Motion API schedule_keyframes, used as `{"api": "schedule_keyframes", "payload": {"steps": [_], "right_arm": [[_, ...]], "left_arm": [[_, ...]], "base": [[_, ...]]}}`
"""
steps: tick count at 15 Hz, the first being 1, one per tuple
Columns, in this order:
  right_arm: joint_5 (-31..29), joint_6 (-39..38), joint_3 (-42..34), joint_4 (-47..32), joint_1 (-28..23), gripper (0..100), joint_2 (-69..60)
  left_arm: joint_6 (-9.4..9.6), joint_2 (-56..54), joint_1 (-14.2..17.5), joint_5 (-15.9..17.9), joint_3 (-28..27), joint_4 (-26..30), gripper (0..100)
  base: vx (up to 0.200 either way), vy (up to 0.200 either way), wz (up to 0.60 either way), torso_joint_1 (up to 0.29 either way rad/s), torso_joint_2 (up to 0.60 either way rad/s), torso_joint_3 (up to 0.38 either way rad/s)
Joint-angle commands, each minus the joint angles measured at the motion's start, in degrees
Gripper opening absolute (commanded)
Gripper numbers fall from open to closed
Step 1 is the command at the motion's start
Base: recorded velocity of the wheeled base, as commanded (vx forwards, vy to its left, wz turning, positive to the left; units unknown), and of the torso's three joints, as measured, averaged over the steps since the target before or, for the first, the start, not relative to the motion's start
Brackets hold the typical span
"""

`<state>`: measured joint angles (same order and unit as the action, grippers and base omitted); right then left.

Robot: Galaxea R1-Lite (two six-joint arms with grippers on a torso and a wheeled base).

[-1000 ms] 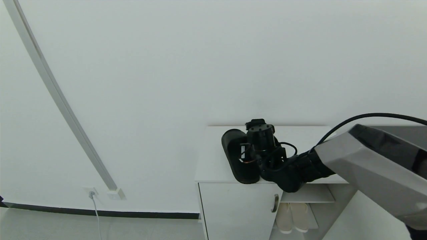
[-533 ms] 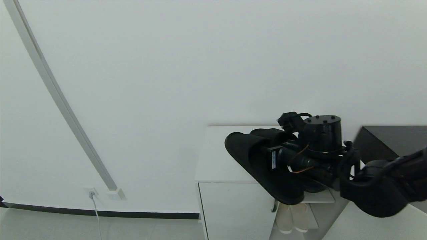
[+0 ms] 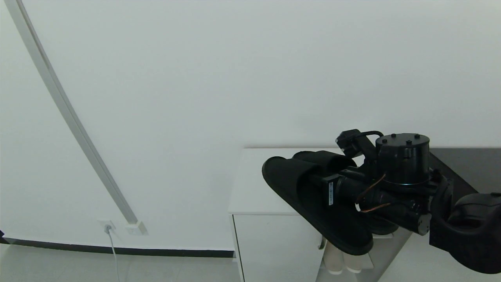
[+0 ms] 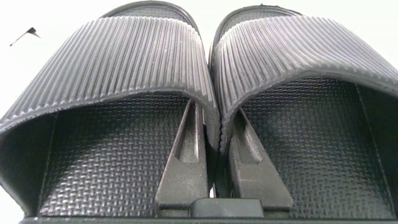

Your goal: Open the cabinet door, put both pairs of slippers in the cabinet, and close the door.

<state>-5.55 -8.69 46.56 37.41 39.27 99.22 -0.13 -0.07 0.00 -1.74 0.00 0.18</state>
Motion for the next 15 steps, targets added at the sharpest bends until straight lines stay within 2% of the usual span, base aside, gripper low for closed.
{"api": "schedule_keyframes", "payload": {"steps": [1, 8, 15], "right_arm": [[-0.1, 0.0, -0.1, 0.2, 0.3, 0, 0.7], [-0.3, 0.1, -1.3, 0.2, 2.0, 0, 0.7], [-0.4, 0.3, -2.2, 0.3, 2.7, 0, 0.6]], "left_arm": [[-0.04, 0.1, 0.0, 0.0, 0.0, 0.0, 0], [-0.04, 0.1, 0.0, -0.1, 0.0, 0.0, 0], [-0.13, 0.1, 0.0, -0.1, 0.0, 0.0, 0]], "base": [[-0.2, 0.0, 0.0, 0.007, 0.0, 0.002], [-0.2, 0.0, 0.0, 0.001, 0.0, 0.001], [0.0, 0.0, 0.0, 0.0, 0.0, 0.0]]}}
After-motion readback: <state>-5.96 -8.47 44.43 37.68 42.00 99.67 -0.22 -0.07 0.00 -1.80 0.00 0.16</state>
